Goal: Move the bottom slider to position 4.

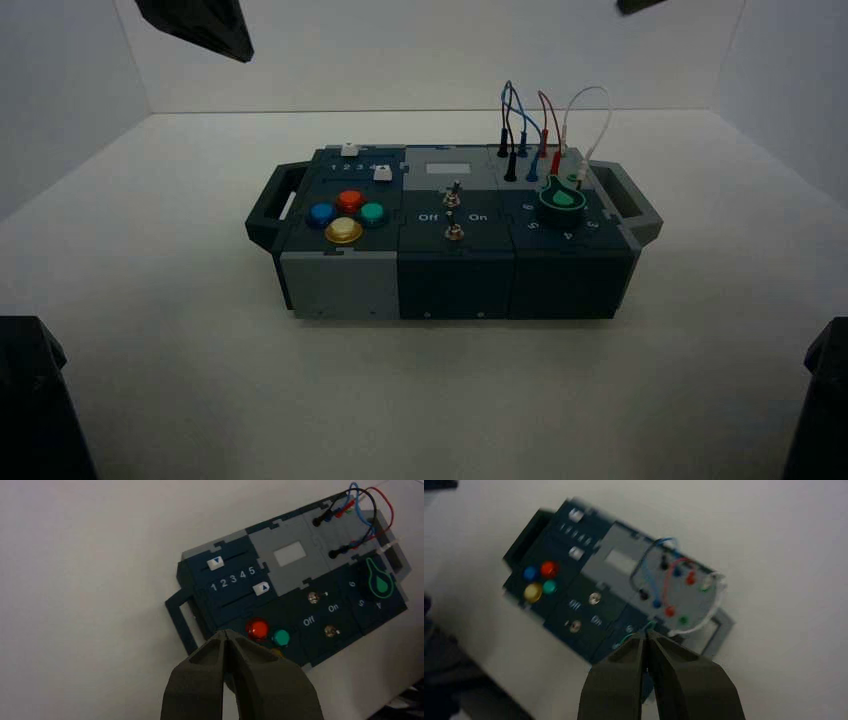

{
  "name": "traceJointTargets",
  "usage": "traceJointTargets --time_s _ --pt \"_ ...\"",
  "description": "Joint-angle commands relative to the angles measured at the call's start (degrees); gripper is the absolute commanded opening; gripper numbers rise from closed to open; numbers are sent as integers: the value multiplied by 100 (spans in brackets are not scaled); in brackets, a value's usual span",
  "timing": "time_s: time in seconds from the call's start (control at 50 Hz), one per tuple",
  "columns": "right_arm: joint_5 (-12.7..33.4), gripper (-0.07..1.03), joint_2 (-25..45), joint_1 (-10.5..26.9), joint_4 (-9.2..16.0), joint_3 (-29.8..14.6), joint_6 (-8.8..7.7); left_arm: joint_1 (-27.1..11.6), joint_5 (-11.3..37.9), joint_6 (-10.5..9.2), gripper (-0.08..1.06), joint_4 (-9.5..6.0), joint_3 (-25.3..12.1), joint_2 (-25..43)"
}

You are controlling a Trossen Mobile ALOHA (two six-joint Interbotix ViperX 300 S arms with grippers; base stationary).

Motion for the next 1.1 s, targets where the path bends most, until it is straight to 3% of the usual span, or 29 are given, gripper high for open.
traceJointTargets --time_s 0.02,0.28,0.48,0.62,0.72,0.92,1.0,1.1 --pt "9 -2 62 237 35 -211 -44 -79 -18 -18 -3 -26 -229 79" --pt "211 -2 299 475 26 -413 -167 -167 70 53 -3 -18 -536 501" --pt "492 -2 466 580 9 -554 -308 -457 325 -62 -3 -26 -782 844" --pt "598 -2 606 782 -44 -650 -378 -633 343 -527 -3 -35 -870 1072" --pt "615 -2 738 993 -88 -738 -387 -668 343 -1028 -3 -35 -914 1222" --pt "615 -2 1143 1318 -97 -949 -299 -703 246 -1696 -3 18 -888 1336" --pt "598 -2 1266 1354 -97 -1011 -237 -765 167 -1960 -3 105 -905 1345" --pt "571 -2 1336 1362 -97 -1063 -237 -861 123 -2320 -3 334 -940 1389"
